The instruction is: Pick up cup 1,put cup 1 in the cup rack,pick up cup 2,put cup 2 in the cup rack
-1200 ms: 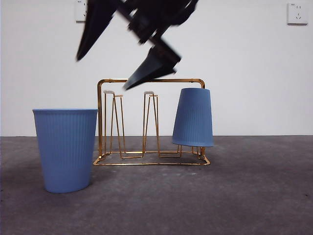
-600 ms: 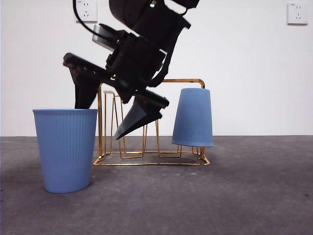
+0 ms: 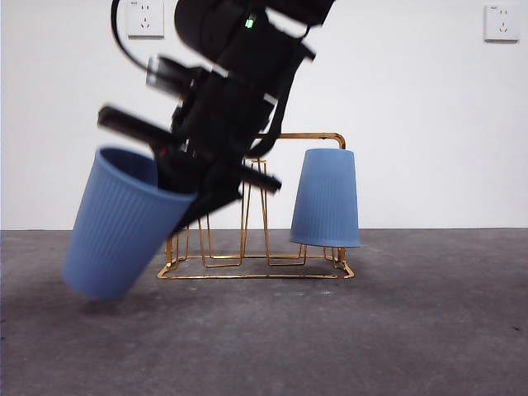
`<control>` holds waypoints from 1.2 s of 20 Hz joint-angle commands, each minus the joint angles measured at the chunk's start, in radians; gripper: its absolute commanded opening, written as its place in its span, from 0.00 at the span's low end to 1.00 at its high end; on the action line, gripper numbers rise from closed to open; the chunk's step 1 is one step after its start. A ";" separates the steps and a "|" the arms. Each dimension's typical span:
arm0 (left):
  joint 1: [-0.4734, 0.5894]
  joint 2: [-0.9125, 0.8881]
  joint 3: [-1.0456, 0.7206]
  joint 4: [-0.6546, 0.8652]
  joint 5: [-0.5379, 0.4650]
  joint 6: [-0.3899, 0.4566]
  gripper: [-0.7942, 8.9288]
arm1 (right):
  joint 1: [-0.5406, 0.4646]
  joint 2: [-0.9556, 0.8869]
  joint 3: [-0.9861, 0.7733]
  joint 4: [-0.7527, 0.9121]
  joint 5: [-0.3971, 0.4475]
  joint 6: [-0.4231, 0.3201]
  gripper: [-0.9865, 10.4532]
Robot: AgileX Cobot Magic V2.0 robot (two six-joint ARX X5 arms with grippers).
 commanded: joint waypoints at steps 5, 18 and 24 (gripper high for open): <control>-0.002 0.003 -0.003 0.344 0.182 -0.006 0.54 | 0.002 -0.474 -0.002 0.010 0.116 -0.101 0.08; -0.002 0.191 -0.003 1.041 0.626 -0.176 0.60 | 0.003 -1.060 -0.002 0.180 0.153 -0.256 0.08; -0.002 0.332 -0.003 1.309 0.703 -0.293 0.60 | 0.003 -1.108 -0.002 0.317 0.012 -0.270 0.08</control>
